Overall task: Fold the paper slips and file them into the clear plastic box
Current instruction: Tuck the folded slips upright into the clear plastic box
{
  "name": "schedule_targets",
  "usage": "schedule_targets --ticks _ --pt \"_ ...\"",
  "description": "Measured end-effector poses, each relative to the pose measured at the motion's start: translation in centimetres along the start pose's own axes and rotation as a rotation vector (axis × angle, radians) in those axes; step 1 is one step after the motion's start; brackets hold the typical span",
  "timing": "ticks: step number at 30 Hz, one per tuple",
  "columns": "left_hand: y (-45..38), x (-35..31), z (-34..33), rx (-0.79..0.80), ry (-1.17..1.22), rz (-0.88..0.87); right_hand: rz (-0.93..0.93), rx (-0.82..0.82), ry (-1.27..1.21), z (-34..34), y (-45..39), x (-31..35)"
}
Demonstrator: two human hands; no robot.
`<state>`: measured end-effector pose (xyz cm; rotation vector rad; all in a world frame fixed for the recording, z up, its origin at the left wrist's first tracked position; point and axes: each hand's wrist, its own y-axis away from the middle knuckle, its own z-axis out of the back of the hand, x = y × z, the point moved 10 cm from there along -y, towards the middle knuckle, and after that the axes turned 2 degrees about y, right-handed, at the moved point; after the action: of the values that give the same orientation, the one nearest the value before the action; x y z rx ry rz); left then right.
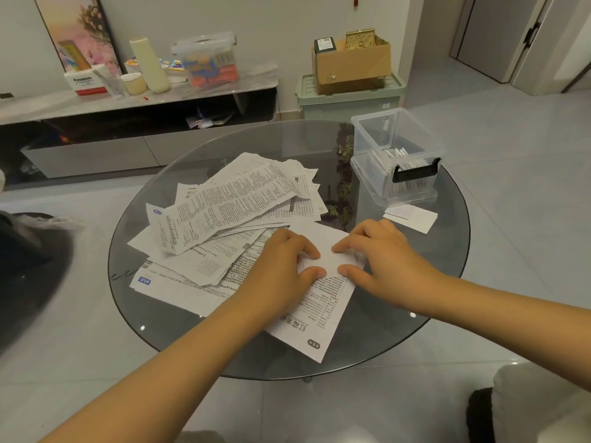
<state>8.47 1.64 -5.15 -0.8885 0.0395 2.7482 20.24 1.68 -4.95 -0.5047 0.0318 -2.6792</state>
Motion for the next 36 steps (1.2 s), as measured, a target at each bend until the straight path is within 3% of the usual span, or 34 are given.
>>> schedule_targets --ticks 5,11,19,24,36 --pt "-0.2 -0.1 -0.1 0.010 0.005 0.002 -0.009 0.005 -0.035 0.1 -0.2 0.0" --pt "-0.5 -0.8 0.1 -0.011 -0.006 -0.013 -0.066 -0.040 -0.246 0.8 0.2 -0.6" --pt "-2.2 -2.5 -0.2 -0.100 0.281 -0.001 -0.114 -0.188 -0.419 3.4 1.7 -2.9" --pt "-3.8 -4.0 -1.3 -0.116 0.369 -0.032 -0.242 -0.183 -0.428 3.5 2.1 -5.6" --pt "-5.8 -9.2 -5.4 0.034 -0.102 -0.336 -0.634 -0.194 -0.746 4.6 2.7 -12.9"
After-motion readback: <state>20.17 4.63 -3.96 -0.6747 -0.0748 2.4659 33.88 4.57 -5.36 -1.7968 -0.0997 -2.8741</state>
